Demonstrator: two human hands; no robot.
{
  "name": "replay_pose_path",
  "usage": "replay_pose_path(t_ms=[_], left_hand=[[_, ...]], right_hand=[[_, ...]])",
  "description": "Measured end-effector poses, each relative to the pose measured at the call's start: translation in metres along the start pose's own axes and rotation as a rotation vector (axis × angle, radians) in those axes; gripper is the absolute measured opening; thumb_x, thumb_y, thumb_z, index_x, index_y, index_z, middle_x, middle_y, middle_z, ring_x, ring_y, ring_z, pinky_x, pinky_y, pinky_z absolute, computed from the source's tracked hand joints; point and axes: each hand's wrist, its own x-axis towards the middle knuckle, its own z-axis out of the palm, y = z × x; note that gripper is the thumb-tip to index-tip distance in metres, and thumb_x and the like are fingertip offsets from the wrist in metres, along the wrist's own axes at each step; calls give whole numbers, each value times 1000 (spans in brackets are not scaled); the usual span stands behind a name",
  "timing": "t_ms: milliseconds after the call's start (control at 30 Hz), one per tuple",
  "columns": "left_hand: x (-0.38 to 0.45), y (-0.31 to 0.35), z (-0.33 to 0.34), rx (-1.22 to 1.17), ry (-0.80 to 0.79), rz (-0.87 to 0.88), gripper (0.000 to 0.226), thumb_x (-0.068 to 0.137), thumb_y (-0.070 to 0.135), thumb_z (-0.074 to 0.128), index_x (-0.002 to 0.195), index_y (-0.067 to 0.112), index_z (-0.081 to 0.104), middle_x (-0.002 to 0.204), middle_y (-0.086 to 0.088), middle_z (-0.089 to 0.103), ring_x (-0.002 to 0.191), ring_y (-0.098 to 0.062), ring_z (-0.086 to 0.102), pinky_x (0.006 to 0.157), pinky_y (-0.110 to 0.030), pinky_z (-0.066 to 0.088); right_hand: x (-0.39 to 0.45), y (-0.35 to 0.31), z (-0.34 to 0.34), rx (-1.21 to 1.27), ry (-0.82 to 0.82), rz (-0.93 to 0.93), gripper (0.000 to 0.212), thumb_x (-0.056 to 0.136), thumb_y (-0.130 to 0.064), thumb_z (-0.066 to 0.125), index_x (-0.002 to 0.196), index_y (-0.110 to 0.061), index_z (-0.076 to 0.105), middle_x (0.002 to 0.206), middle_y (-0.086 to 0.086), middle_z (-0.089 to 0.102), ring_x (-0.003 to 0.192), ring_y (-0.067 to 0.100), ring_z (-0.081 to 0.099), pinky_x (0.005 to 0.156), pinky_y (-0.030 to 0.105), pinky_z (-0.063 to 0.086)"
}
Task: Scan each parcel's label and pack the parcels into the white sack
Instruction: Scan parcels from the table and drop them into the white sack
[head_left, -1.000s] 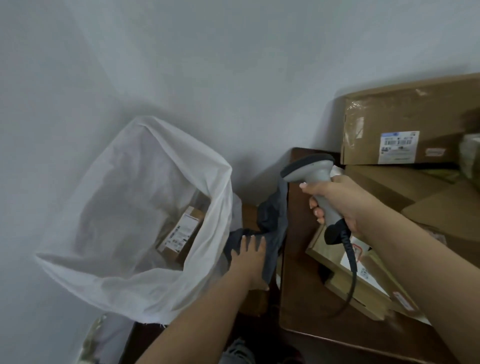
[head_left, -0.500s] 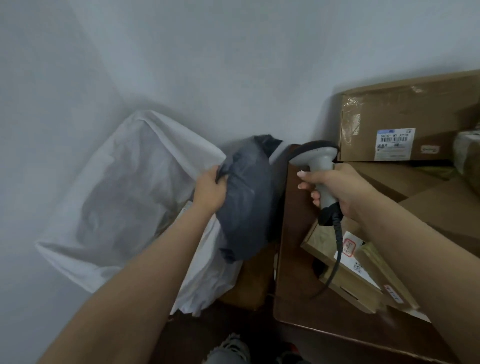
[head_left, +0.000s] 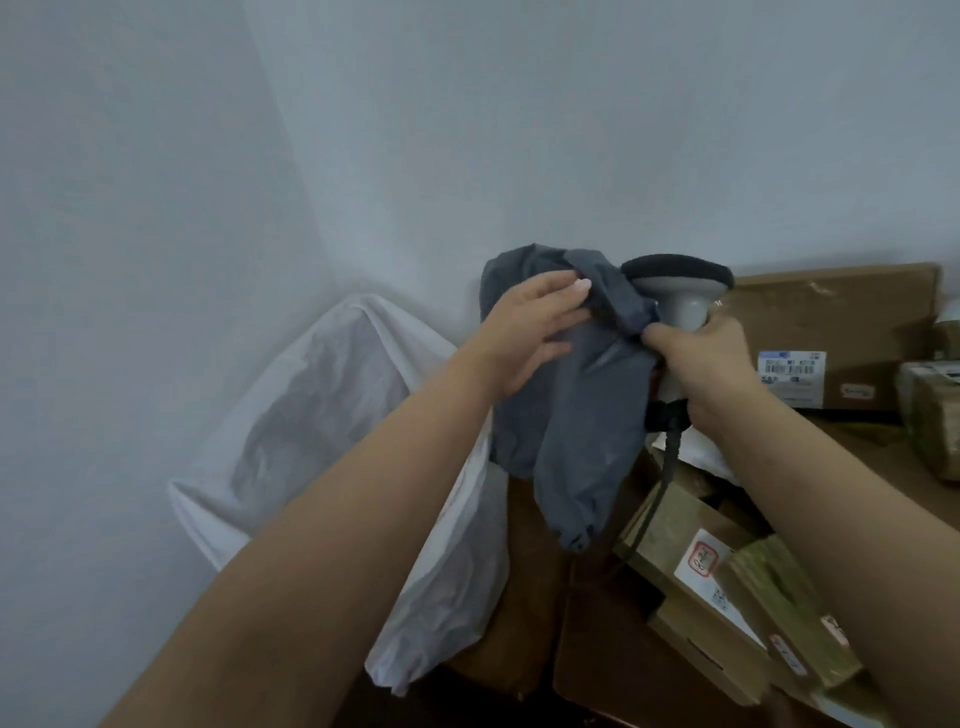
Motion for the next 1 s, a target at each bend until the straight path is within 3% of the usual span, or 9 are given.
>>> replay_pose_path(t_ms=[133, 267, 433, 533, 600, 667, 733, 867, 1000], left_hand=[[-8, 2, -32, 124, 407, 6, 34, 97, 30, 56, 127, 14, 56, 123, 0, 60, 121, -21, 55, 92, -38, 42], [-24, -30, -65, 162, 610, -300, 69, 93, 45, 60, 146, 10, 34, 147, -10, 40, 132, -34, 41, 103, -51, 39], [-52, -72, -52, 60, 428, -560, 85, 89, 55, 61, 154, 20, 19, 161, -7, 16, 143, -42, 22, 86, -63, 45], [-50, -90, -40, -276, 193, -642, 72, 84, 54, 68, 143, 22, 41, 152, -11, 38, 129, -42, 46, 75, -56, 57], [-47, -88, -30, -426, 248, -544, 58, 89, 38, 69, 137, 11, 52, 130, -12, 61, 108, -33, 64, 67, -41, 59], [-40, -79, -28, -398, 427, -313, 39, 93, 1, 57, 131, 10, 52, 115, -8, 65, 94, -29, 66, 62, -37, 58], [-41, -63, -33, -253, 575, -67, 52, 90, -16, 44, 121, 26, 48, 107, 0, 62, 95, -28, 62, 78, -45, 57], [-36, -47, -67, 220, 762, 151, 46, 88, -6, 37, 116, 24, 56, 114, -5, 62, 106, -29, 59, 101, -50, 48], [-41, -31, -69, 460, 821, 352, 55, 77, -13, 34, 117, 14, 61, 107, 0, 61, 106, -24, 57, 103, -38, 45]], right_hand=[[9, -7, -24, 248, 118, 181, 21, 82, -10, 67, 97, -5, 54, 93, 13, 63, 81, 30, 66, 70, 42, 58], [8, -13, -40, 469, 60, 286, 43, 77, -16, 67, 118, -5, 62, 111, 15, 70, 92, 34, 71, 75, 50, 59], [6, -18, -38, 657, -45, 286, 58, 71, -15, 67, 129, -9, 62, 123, 14, 68, 106, 34, 68, 85, 51, 55], [-1, -25, -36, 672, -109, 268, 26, 82, -15, 60, 107, -14, 65, 98, 8, 72, 87, 28, 70, 72, 39, 59], [-2, -24, -40, 654, -122, 257, 16, 86, -15, 57, 101, -15, 64, 89, 6, 71, 79, 25, 69, 64, 35, 59], [-1, -20, -45, 566, -65, 214, 28, 84, -15, 64, 112, -9, 63, 98, 10, 71, 86, 30, 70, 64, 38, 60], [0, -17, -51, 435, 91, 189, 46, 79, -16, 77, 119, -3, 58, 100, 15, 69, 78, 30, 71, 61, 40, 60], [-5, -8, -54, 342, 239, 246, 38, 77, -14, 83, 97, 0, 54, 70, 15, 56, 34, 14, 50, 37, 23, 45], [-14, -5, -46, 279, 98, 264, 28, 82, -17, 79, 90, 1, 59, 78, 16, 61, 38, 13, 48, 38, 20, 45]])
